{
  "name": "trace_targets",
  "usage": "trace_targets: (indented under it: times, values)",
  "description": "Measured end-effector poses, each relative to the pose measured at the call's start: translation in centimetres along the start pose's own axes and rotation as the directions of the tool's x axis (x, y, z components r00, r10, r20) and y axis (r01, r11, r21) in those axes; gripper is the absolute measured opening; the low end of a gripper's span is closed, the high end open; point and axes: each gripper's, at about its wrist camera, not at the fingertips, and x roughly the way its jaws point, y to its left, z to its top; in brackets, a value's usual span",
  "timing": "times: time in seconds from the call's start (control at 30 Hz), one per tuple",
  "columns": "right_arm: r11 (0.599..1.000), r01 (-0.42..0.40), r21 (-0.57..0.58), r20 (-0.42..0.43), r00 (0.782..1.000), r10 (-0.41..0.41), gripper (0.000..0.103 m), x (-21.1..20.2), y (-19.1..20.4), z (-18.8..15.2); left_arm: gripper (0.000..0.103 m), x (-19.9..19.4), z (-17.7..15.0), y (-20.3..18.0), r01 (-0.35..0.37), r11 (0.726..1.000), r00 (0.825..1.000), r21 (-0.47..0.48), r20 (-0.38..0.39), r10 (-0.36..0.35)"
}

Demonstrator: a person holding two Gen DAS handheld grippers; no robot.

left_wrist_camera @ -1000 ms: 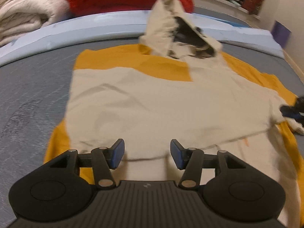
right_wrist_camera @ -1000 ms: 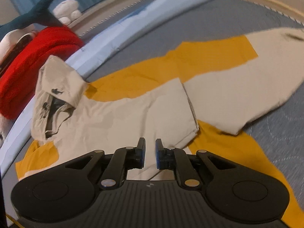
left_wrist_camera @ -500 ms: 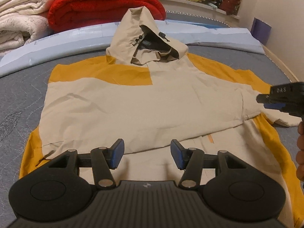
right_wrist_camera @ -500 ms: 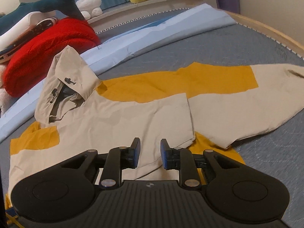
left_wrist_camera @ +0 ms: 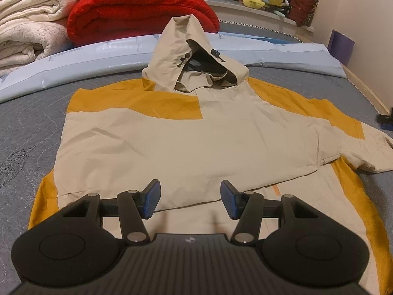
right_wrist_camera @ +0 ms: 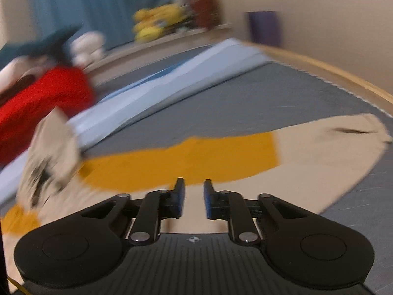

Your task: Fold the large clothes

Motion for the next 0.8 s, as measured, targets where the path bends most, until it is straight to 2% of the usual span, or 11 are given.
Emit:
trace_targets:
  times: [0.13, 0.27, 0.37, 0.5, 0.57, 0.63, 0.73, 0.8]
  values:
    - [0.993, 0.065, 0.098, 0.022, 0.998, -0.067, 0.015, 0.1, -5.5, 1.4, 0.06, 0.3, 0.0, 0.1, -0.002, 1.0, 1.0, -0.004, -0.008, 0.002]
    - [0.986, 0.079, 0.149, 0.043, 0.995, -0.086, 0.016, 0.7, -11.1, 1.5, 0.06, 0.4, -0.1, 0.0, 0.0, 1.0, 1.0, 0.005, -0.013, 0.0]
    - [0.966, 0.088, 0.244, 0.022, 0.995, -0.096, 0.016, 1.6, -16.2, 1.2, 0.06, 0.5, -0.2, -0.1, 0.002, 1.0, 1.0, 0.013, -0.016, -0.001]
    - [0.93, 0.126, 0.346, -0.011, 0.991, -0.13, 0.017, 3.0, -22.1, 0.2, 0.061, 0.6, -0.4, -0.5, -0.011, 1.0, 1.0, 0.024, -0.009, 0.011]
    - [0.904, 0.161, 0.396, -0.033, 0.986, -0.161, 0.022, 3.9, -24.5, -0.6, 0.061, 0.5, -0.5, -0.9, -0.016, 0.999, 1.0, 0.032, 0.002, 0.016]
    - [0.868, 0.182, 0.461, -0.048, 0.982, -0.181, 0.023, 4.8, -26.5, -1.7, 0.061, 0.4, -0.6, -1.2, -0.01, 0.999, 1.0, 0.037, 0.011, 0.009]
    - [0.823, 0.155, 0.546, -0.05, 0.987, -0.152, 0.024, 6.3, -28.4, -2.7, 0.061, 0.3, -0.8, -1.9, 0.004, 0.999, 1.0, 0.051, 0.017, -0.005]
    - [0.813, 0.121, 0.57, -0.01, 0.99, -0.14, 0.024, 7.0, -29.2, -2.8, 0.061, 0.4, -0.9, -2.2, 0.003, 0.998, 1.0, 0.061, 0.022, -0.004]
